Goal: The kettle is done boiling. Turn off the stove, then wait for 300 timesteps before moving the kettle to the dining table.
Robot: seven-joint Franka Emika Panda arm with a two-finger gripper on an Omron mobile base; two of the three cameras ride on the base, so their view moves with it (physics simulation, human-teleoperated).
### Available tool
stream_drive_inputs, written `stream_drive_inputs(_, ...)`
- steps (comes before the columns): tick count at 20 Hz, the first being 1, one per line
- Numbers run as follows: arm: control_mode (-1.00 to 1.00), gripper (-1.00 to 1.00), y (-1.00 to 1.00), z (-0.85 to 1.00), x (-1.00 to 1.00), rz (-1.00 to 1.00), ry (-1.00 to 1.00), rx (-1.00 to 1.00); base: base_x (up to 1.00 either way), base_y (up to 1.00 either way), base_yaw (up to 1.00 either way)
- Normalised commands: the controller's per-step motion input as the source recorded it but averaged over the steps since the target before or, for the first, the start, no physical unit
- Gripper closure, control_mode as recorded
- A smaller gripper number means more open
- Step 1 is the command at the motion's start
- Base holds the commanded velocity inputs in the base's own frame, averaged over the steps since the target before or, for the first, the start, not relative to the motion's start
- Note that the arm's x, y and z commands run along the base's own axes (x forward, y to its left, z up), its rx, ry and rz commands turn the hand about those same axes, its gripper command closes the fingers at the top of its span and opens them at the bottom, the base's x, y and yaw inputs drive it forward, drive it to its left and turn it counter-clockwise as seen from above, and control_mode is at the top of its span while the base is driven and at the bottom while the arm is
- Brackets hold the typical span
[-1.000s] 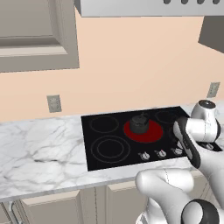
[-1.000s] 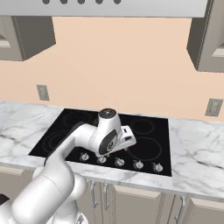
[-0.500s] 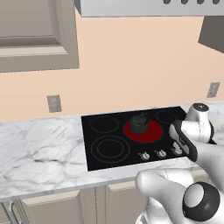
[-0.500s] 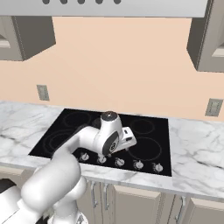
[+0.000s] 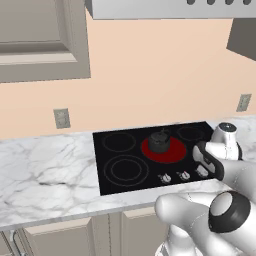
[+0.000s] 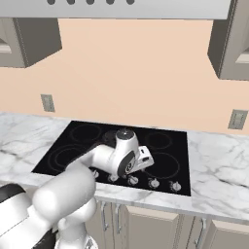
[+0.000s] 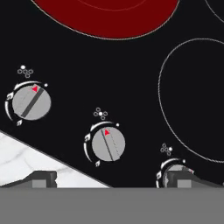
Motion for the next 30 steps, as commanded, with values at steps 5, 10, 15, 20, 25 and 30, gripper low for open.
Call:
stream_drive_inputs(5, -1.0, -1.0, -0.04, -0.29, 0.04, 0.0, 0.01, 0.0, 0.0, 0.0, 0.0)
stream_drive_inputs(10, -1.0, -1.0, 0.0, -0.29, 0.1, 0.0, 0.01, 0.0, 0.0, 0.0, 0.0)
stream_drive_inputs(15, -1.0, -1.0, 0.0, -0.23, 0.11, 0.0, 0.01, 0.0, 0.0, 0.0, 0.0)
stream_drive_inputs(20, -1.0, -1.0, 0.0, -0.16, 0.03, 0.0, 0.0, 0.0, 0.0, 0.0, 0.0)
stream_drive_inputs(25, -1.0, -1.0, 0.0, -0.13, 0.06, 0.01, 0.0, 0.0, 0.0, 0.0, 0.0)
stream_drive_inputs(30, -1.0, -1.0, 0.0, -0.13, 0.05, 0.01, 0.0, 0.0, 0.0, 0.0, 0.0)
